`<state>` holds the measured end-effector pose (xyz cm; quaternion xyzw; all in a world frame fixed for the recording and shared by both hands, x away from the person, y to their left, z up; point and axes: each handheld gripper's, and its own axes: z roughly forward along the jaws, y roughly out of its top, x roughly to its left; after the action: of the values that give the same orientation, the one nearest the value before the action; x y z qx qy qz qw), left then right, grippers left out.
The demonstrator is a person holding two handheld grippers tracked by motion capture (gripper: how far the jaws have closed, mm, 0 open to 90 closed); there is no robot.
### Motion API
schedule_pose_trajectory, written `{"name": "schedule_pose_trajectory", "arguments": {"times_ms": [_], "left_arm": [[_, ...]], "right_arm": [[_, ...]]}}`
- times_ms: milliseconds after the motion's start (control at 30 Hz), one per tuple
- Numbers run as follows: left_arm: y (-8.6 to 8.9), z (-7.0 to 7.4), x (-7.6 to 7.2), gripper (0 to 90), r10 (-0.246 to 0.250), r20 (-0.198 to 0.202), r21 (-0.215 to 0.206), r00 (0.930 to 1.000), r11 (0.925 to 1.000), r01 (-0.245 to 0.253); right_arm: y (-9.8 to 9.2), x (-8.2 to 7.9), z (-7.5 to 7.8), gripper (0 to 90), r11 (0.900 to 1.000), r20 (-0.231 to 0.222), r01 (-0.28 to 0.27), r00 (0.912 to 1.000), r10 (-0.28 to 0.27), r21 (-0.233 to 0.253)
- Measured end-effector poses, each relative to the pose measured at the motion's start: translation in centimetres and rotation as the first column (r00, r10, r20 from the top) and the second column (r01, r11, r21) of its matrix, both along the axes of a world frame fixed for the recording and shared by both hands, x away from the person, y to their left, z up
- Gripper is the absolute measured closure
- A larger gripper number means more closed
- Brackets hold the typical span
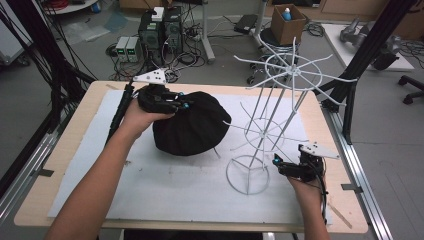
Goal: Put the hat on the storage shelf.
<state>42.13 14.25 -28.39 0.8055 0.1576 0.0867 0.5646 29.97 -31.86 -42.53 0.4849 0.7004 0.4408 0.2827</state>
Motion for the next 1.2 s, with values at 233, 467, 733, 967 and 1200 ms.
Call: {"name": "schedule_pose_trajectory", "arguments": {"times_ms": [233, 467, 733, 967, 1200], "left_arm": [[1.5, 1.5, -0.4, 71.6, -0.008, 0.011, -0.044, 0.9999, 0.999, 0.009], [2.6, 3.2, -1.4, 71.6, -0.048, 0.028, -0.061, 0.9984, 0.9969, 0.05], [3.9, 5.7, -2.9, 71.6, -0.103, 0.063, -0.114, 0.9927, 0.9874, 0.109], [3.9, 7.4, -4.0, 71.6, -0.151, 0.092, -0.128, 0.9843, 0.9785, 0.162], [3.5, 8.6, -4.8, 71.5, -0.184, 0.112, -0.153, 0.9766, 0.9678, 0.2]], "right_arm": [[0.0, 0.0, 0.0, 0.8, 1.0, -0.004, -0.001, 1.0, 0.001, -0.002], [0.0, 0.0, 0.0, 0.8, 1.0, -0.004, -0.002, 1.0, 0.002, -0.005], [0.1, 0.0, -0.1, 0.8, 1.0, -0.007, -0.002, 1.0, 0.002, -0.003], [0.2, 0.0, -0.1, 0.8, 1.0, -0.008, -0.003, 1.0, 0.003, -0.004], [0.2, 0.0, -0.1, 0.8, 1.0, -0.01, -0.003, 0.9999, 0.003, -0.006]]}}
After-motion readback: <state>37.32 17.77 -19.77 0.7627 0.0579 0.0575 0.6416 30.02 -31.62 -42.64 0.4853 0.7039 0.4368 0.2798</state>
